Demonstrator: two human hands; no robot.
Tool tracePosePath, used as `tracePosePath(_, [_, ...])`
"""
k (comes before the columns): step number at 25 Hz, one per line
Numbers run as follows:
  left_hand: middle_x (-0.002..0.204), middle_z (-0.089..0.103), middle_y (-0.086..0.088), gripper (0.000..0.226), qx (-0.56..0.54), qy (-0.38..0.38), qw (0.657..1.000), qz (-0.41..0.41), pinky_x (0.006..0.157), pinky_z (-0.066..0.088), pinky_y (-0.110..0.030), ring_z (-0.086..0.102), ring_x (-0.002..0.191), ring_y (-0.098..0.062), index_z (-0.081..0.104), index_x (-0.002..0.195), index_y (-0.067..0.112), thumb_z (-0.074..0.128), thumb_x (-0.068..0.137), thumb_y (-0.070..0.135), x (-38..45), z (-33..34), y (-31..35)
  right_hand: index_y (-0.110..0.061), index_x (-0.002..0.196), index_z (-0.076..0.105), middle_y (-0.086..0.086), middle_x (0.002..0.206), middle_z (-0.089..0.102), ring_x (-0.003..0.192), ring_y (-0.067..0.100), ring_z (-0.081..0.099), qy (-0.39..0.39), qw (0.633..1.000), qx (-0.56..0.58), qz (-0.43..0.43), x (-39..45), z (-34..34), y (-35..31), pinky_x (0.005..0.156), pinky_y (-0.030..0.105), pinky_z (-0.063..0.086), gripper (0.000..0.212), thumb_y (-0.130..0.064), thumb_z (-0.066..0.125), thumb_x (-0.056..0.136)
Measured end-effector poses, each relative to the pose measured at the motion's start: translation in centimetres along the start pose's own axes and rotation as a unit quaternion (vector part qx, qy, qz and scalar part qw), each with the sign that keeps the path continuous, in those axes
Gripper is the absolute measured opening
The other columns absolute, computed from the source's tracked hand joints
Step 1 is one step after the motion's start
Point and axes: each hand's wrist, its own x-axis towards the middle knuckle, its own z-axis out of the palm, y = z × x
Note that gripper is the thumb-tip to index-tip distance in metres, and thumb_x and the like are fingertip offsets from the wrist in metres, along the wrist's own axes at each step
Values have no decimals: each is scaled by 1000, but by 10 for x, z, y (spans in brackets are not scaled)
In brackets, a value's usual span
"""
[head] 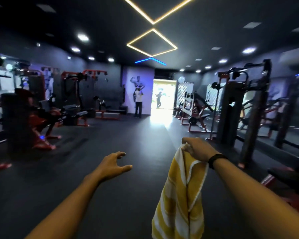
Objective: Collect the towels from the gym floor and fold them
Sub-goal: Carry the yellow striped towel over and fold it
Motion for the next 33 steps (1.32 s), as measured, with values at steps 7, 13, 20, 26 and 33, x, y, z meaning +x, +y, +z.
tracePosePath(7, [136,51,-5,68,-3,-39,991,125,101,43,-35,50,123,-20,47,136,21,72,78,47,17,-1,101,-24,90,50,8,102,63,97,31,59,99,982,-48,152,-112,-113,40,80,42,49,5,-23,48,94])
tracePosePath(13, [140,49,-6,69,-4,-127,963,237,102,40,-33,48,127,-22,43,139,19,69,81,46,-15,56,189,-21,87,51,4,91,57,92,31,58,114,944,-89,298,-256,-166,43,74,39,46,9,-19,47,94])
tracePosePath(20, [132,55,-3,66,-52,-259,895,361,98,41,-27,53,119,-17,49,134,16,73,78,42,-122,153,321,-15,86,52,9,93,57,91,29,54,123,875,-108,456,-473,-242,29,80,43,47,11,-20,48,95])
tracePosePath(26, [130,57,-6,63,-101,-322,822,459,101,41,-28,54,120,-19,50,133,13,75,79,33,-275,223,467,-10,86,54,14,90,57,85,33,54,140,814,-126,549,-681,-311,10,75,45,47,16,-24,54,93])
tracePosePath(33, [135,52,-7,65,-136,-367,756,525,100,41,-32,51,123,-23,47,136,16,71,81,41,-456,280,623,-13,79,51,-1,75,50,69,14,46,133,764,-158,611,-891,-395,-25,64,32,35,18,-24,57,93])
